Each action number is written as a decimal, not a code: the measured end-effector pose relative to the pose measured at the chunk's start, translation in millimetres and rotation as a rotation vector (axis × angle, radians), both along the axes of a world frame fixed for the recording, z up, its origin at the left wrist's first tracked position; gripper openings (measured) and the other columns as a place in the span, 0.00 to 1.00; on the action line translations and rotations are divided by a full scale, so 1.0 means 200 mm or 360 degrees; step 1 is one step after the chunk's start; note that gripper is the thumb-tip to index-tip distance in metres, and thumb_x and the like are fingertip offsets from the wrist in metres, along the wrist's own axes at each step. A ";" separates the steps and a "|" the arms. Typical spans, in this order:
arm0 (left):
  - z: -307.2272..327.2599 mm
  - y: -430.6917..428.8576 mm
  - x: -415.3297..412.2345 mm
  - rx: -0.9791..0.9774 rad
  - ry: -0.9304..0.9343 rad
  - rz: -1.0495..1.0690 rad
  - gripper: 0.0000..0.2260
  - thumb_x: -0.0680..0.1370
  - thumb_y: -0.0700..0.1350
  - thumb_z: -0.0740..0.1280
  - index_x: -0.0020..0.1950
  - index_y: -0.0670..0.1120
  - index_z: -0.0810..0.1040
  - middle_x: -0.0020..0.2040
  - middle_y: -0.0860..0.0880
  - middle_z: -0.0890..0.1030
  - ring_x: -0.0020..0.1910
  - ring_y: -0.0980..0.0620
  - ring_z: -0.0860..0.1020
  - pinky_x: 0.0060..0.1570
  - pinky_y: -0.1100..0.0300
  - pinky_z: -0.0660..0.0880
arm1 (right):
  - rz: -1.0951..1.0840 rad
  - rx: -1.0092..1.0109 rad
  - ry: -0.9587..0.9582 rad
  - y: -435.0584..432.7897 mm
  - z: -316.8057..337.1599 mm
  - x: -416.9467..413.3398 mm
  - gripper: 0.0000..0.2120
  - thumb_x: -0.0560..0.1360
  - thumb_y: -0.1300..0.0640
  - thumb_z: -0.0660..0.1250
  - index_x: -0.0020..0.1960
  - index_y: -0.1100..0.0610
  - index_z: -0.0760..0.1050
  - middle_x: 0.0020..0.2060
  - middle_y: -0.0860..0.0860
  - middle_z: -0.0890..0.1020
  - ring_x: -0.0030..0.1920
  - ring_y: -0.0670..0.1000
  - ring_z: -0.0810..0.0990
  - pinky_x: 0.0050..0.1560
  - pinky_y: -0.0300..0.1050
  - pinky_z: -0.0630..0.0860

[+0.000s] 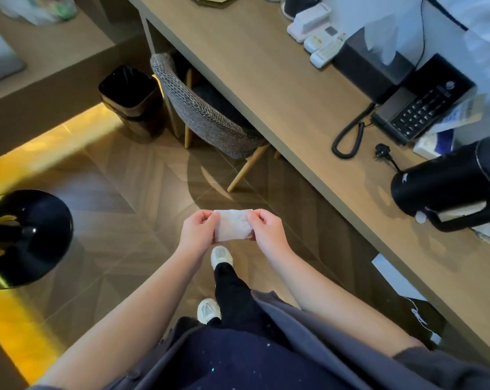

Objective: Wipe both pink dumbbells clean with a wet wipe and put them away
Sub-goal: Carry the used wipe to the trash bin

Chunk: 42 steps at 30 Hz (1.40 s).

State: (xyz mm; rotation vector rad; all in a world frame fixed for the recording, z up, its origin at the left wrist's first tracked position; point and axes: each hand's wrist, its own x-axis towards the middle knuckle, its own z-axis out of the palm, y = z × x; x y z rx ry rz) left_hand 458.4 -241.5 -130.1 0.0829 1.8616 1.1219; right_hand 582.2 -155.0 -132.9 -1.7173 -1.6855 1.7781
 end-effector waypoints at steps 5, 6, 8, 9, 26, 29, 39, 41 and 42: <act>0.01 0.17 -0.22 0.0000 0.0060 0.0073 0.07 0.79 0.43 0.64 0.44 0.45 0.79 0.43 0.46 0.79 0.44 0.48 0.77 0.52 0.44 0.80 | 0.0091 0.0011 0.0008 0.21 -0.02 -0.24 0.11 0.81 0.54 0.61 0.51 0.59 0.79 0.46 0.53 0.82 0.50 0.51 0.82 0.49 0.45 0.81; 0.00 0.19 -0.26 -0.0004 0.0067 0.0090 0.07 0.79 0.44 0.64 0.44 0.45 0.79 0.43 0.46 0.79 0.43 0.48 0.77 0.53 0.43 0.80 | 0.0117 0.0010 0.0004 0.24 -0.02 -0.29 0.10 0.81 0.55 0.62 0.51 0.60 0.79 0.46 0.53 0.82 0.50 0.52 0.82 0.49 0.46 0.81; 0.01 0.23 -0.32 -0.0001 0.0056 0.0146 0.07 0.79 0.44 0.65 0.44 0.44 0.80 0.43 0.46 0.80 0.44 0.48 0.78 0.53 0.42 0.80 | 0.0184 -0.0015 0.0007 0.30 -0.01 -0.37 0.09 0.81 0.54 0.62 0.50 0.57 0.79 0.45 0.50 0.82 0.49 0.50 0.82 0.47 0.43 0.82; 0.00 0.25 -0.35 0.0002 0.0043 0.0176 0.07 0.79 0.44 0.65 0.44 0.44 0.80 0.43 0.45 0.80 0.44 0.48 0.78 0.53 0.41 0.80 | 0.0202 -0.0026 0.0017 0.32 -0.01 -0.41 0.08 0.81 0.54 0.62 0.50 0.56 0.79 0.45 0.49 0.82 0.48 0.49 0.82 0.43 0.38 0.81; 0.00 0.36 -1.35 -0.0008 0.0034 0.0051 0.08 0.81 0.44 0.63 0.49 0.41 0.79 0.45 0.43 0.80 0.45 0.47 0.80 0.52 0.45 0.81 | 0.0050 0.0053 -0.0005 0.39 0.00 -1.38 0.12 0.81 0.56 0.62 0.52 0.63 0.78 0.45 0.55 0.82 0.46 0.49 0.81 0.46 0.39 0.79; 0.02 0.34 -1.60 -0.0021 0.0076 -0.0028 0.09 0.81 0.45 0.63 0.49 0.40 0.79 0.45 0.43 0.79 0.44 0.47 0.78 0.51 0.46 0.80 | -0.0028 0.0065 0.0005 0.35 0.00 -1.61 0.11 0.80 0.55 0.62 0.50 0.63 0.79 0.44 0.54 0.83 0.47 0.52 0.82 0.50 0.45 0.80; 0.01 0.35 -2.13 0.0015 0.0031 -0.0062 0.07 0.81 0.43 0.63 0.51 0.41 0.78 0.45 0.43 0.78 0.41 0.49 0.78 0.45 0.54 0.81 | -0.0043 0.0126 0.0032 0.37 0.02 -2.13 0.12 0.79 0.55 0.63 0.48 0.63 0.79 0.43 0.56 0.83 0.44 0.52 0.80 0.48 0.47 0.78; 0.01 0.38 -2.21 0.0011 0.0033 -0.0058 0.07 0.82 0.44 0.63 0.50 0.42 0.79 0.46 0.42 0.79 0.42 0.48 0.78 0.47 0.52 0.81 | -0.0043 0.0133 0.0041 0.41 0.01 -2.21 0.11 0.79 0.56 0.63 0.46 0.63 0.78 0.39 0.53 0.81 0.41 0.49 0.78 0.43 0.44 0.76; 0.00 0.41 -2.25 0.0006 0.0034 -0.0052 0.07 0.81 0.44 0.63 0.50 0.43 0.79 0.46 0.41 0.79 0.43 0.47 0.79 0.49 0.50 0.82 | -0.0042 0.0133 0.0045 0.42 0.01 -2.25 0.11 0.79 0.56 0.63 0.46 0.63 0.78 0.38 0.51 0.80 0.40 0.48 0.77 0.42 0.42 0.75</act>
